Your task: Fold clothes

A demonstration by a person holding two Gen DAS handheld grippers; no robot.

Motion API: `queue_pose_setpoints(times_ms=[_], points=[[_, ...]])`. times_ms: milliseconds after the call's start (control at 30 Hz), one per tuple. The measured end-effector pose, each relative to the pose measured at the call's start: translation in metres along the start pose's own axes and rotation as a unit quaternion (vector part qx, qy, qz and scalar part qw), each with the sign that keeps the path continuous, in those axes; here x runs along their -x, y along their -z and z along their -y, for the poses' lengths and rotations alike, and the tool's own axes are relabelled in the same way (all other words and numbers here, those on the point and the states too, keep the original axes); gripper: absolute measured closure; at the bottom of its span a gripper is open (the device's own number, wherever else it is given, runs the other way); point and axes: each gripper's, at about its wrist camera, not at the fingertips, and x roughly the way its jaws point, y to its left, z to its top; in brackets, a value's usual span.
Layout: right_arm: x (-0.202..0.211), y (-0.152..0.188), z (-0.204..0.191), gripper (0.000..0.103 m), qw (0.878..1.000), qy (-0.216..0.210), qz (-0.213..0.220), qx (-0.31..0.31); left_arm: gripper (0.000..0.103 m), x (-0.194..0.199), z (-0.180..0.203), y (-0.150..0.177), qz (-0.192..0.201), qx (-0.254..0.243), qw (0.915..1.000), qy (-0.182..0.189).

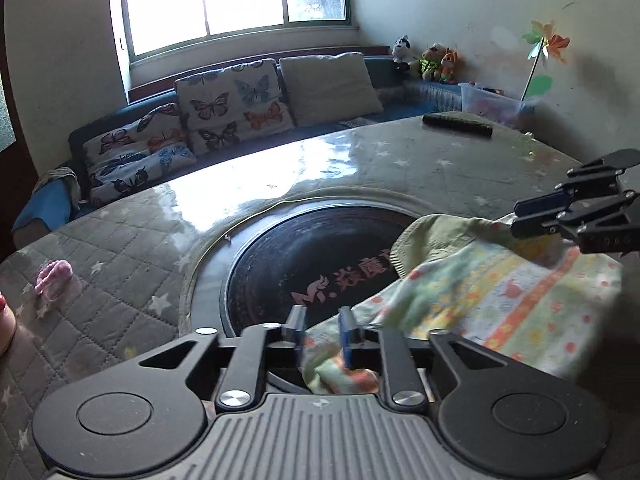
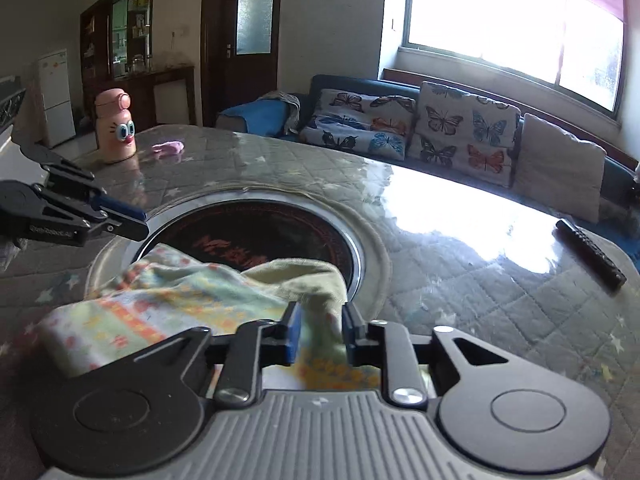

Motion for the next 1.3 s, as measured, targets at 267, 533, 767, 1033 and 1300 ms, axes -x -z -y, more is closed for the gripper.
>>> queue_pose_setpoints(times_ms=[267,533,767,1033,1300], points=[[0.013,0.021,-0.002,0.070,1.000,0.013,-0.009,-0.022,0.066,-0.014,0.006,0.020,-0.039,0.020,0.9990,0.000],[0.014,0.036,0.006,0.068,0.998,0.022,-0.013,-0.055,0.099,-0.019,0.007,0.025,-0.039,0.037,0.9986,-0.007],[0.011,0.046,0.010,0.068,0.997,0.032,-0.019,-0.071,0.101,0.009,0.019,0.006,0.046,0.013,0.9966,-0.067],[0.021,0.037,0.014,0.069,0.995,0.030,0.003,-0.092,0.096,-0.027,0.020,0.022,-0.007,0.016,0.9948,-0.100],[-0.014,0.022,0.019,0.094,0.994,0.031,-0.002,-0.107,0.095,-0.007,0.024,-0.006,0.032,0.063,0.9966,-0.043]])
